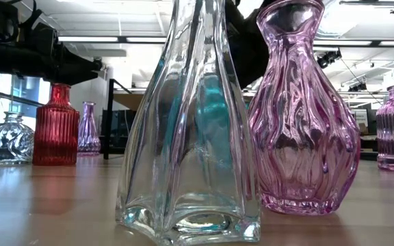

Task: Sort vases onto shelf
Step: Put the top blue vase on the shelf

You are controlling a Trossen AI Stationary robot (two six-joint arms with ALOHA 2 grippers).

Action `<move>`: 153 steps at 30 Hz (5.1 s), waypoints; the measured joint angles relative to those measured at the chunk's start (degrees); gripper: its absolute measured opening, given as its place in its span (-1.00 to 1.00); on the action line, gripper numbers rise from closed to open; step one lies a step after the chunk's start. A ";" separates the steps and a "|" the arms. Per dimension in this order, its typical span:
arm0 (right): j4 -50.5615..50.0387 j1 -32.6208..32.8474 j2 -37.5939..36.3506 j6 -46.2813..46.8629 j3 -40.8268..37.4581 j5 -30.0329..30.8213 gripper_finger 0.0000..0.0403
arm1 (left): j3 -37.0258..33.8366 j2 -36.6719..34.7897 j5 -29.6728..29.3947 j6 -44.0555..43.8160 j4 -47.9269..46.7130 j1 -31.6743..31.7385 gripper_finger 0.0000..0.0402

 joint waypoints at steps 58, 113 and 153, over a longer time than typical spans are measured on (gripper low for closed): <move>-32.91 -29.34 -3.66 -30.29 33.54 -7.29 -0.96 | -0.01 -0.01 0.01 0.00 -0.02 -0.01 -0.08; -28.05 -55.55 -2.43 -37.17 27.24 -27.21 -0.96 | -0.02 -0.01 0.01 0.00 -0.01 0.00 -0.08; -26.80 -56.01 -2.38 -37.78 27.20 -26.70 -0.80 | 0.00 -0.01 0.02 0.00 0.00 -0.01 -0.08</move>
